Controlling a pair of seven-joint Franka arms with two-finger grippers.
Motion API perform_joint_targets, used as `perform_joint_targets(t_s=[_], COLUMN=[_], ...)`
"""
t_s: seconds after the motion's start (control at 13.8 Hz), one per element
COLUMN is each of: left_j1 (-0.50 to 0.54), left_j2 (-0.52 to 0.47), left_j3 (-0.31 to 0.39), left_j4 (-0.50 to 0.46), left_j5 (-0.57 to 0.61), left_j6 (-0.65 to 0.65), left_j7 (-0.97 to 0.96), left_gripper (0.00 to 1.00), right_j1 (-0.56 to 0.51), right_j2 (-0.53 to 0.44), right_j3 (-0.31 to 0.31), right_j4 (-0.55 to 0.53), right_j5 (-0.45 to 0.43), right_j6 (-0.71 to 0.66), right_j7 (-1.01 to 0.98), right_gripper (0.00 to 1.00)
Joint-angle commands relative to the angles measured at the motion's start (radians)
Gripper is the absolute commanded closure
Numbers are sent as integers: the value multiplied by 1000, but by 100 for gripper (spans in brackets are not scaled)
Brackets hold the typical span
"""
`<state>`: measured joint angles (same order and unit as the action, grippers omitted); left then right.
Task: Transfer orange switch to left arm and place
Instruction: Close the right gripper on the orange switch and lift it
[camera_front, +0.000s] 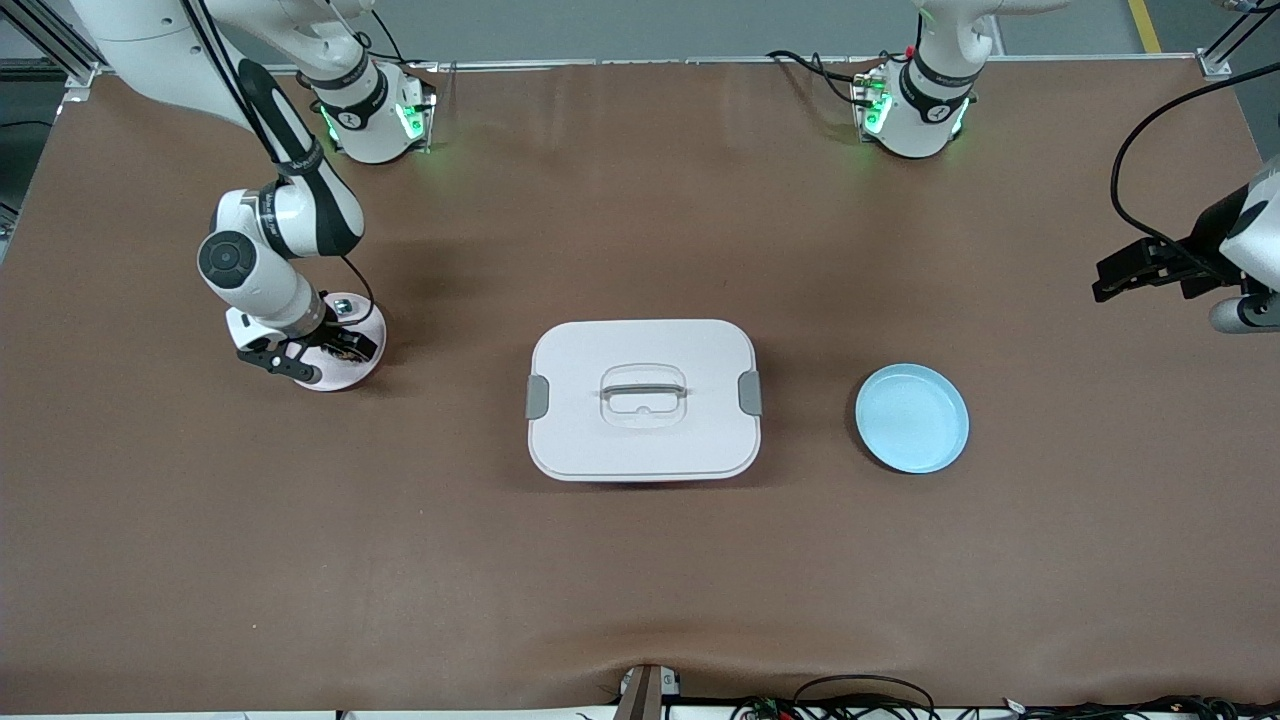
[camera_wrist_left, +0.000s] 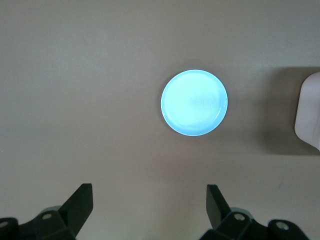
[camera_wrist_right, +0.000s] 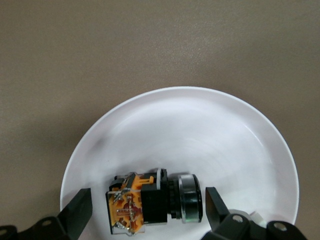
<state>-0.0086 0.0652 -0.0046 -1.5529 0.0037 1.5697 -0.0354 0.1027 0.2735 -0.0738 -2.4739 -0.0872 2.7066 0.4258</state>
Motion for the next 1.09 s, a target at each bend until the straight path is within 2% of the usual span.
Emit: perform_joint_targets(t_s=[0.0, 0.07, 0.15, 0.22, 0.51, 0.73, 1.02], left_j1=[1, 1, 2, 2, 6, 6, 6], left_j2=[7, 7, 7, 7, 8, 8, 8], left_j3=[3, 3, 3, 3, 3, 3, 3], left_j4=[19, 19, 19, 19, 19, 19, 19], left_j5=[-1, -1, -2, -2, -2, -2, -4], left_j6=[-17, -17, -19, -19, -19, -17, -17], left_j7=[17, 17, 19, 19, 19, 19, 19], left_gripper=[0, 0, 0, 0, 0, 0, 0], right_j1=[-3, -3, -3, -3, -11, 2, 112], right_j2=[6, 6, 6, 6, -5, -60, -106], right_j3=[3, 5, 5, 5, 6, 14, 22], right_j4=[1, 0, 0, 0, 1, 52, 168], right_j5=[-29, -31, -31, -31, -29, -23, 27], right_j6=[7, 6, 6, 6, -22, -190, -350], right_j7=[28, 28, 28, 30, 33, 114, 331], right_gripper=[0, 12, 64, 100, 100, 100, 100])
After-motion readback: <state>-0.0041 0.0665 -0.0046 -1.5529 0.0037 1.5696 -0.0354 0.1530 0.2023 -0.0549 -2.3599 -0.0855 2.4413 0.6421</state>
